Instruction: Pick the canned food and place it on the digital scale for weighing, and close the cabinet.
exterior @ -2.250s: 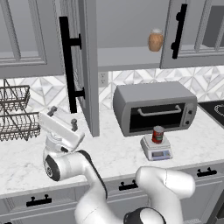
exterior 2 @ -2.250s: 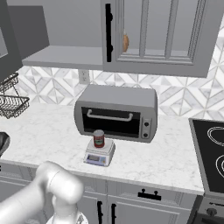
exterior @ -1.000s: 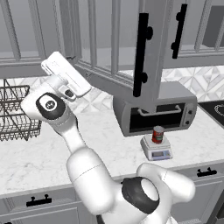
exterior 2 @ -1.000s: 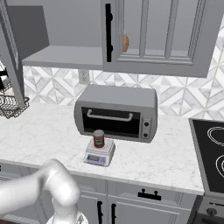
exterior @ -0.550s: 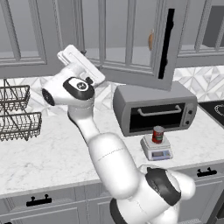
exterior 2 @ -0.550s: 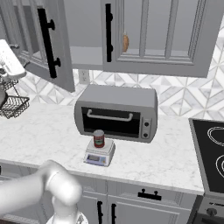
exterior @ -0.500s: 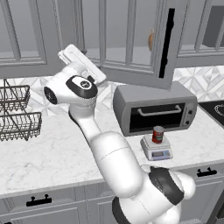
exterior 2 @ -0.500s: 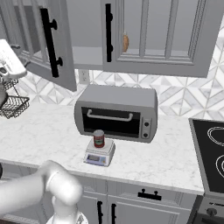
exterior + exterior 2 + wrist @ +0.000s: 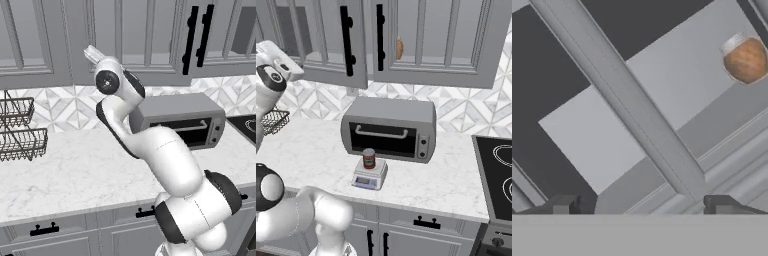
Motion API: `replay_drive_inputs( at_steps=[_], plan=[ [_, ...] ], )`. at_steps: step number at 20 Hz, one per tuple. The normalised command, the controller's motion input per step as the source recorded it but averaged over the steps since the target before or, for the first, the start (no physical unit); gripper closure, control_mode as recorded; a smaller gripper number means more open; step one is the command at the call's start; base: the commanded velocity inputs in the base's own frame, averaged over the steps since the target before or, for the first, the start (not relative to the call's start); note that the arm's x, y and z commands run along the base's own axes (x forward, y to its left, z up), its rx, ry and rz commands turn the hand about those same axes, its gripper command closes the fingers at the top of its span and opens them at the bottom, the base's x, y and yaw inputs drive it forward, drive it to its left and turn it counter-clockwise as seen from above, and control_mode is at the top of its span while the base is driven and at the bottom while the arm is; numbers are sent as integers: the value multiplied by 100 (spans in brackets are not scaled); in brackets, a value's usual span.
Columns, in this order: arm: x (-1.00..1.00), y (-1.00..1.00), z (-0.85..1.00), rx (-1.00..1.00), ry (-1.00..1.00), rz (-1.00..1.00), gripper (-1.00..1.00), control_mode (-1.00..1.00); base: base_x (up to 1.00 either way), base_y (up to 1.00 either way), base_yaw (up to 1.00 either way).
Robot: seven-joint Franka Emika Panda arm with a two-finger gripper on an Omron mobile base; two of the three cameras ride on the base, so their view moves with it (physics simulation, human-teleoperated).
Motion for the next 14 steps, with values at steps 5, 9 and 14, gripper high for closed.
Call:
replay_drive_inputs(
  at_steps=[5,9,14],
  plan=[
    [100,-74,-40,9,16,41,-100,-100,0,0,0],
    [100,-80,-56,13,7,34,-100,-100,0,0,0],
    [100,-48,-69,5,7,27,-100,-100,0,0,0]
  ],
)
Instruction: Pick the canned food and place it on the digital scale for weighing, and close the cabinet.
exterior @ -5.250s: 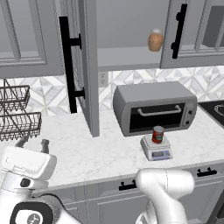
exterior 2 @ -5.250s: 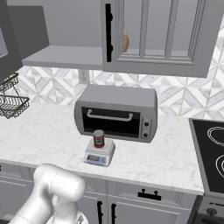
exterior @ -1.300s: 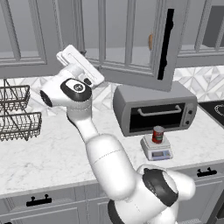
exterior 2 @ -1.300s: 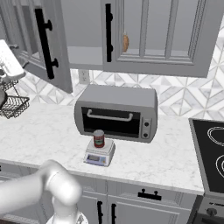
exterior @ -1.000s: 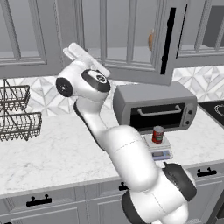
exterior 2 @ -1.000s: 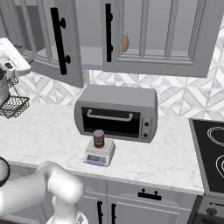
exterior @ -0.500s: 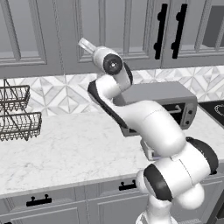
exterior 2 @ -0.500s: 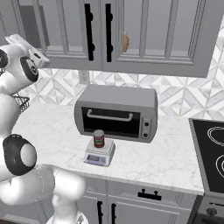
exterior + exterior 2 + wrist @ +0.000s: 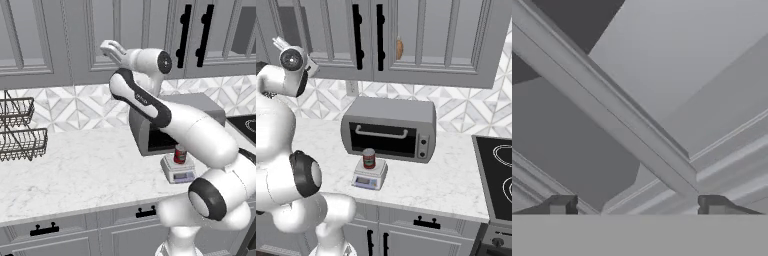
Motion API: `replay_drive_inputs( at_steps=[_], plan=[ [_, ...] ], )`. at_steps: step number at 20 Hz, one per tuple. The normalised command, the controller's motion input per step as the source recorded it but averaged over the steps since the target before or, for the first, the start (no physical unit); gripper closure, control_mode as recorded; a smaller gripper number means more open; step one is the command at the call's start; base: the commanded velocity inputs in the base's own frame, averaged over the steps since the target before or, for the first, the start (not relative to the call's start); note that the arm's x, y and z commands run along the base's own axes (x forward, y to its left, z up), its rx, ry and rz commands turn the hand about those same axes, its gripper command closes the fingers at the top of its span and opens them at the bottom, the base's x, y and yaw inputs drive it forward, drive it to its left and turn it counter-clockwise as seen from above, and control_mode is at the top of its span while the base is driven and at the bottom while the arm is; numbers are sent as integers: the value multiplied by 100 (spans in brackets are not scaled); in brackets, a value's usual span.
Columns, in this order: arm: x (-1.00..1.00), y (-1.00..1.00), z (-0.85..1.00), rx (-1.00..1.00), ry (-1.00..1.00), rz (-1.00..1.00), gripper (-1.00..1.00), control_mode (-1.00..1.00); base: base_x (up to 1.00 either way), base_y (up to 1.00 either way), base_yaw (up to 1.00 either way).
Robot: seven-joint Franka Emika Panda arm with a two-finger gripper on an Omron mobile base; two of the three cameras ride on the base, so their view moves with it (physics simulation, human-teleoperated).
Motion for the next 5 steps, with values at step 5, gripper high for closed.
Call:
replay_drive_inputs(
  at_steps=[5],
  plan=[
    [100,-34,-93,0,1,8,-100,-100,0,0,0]
  ],
)
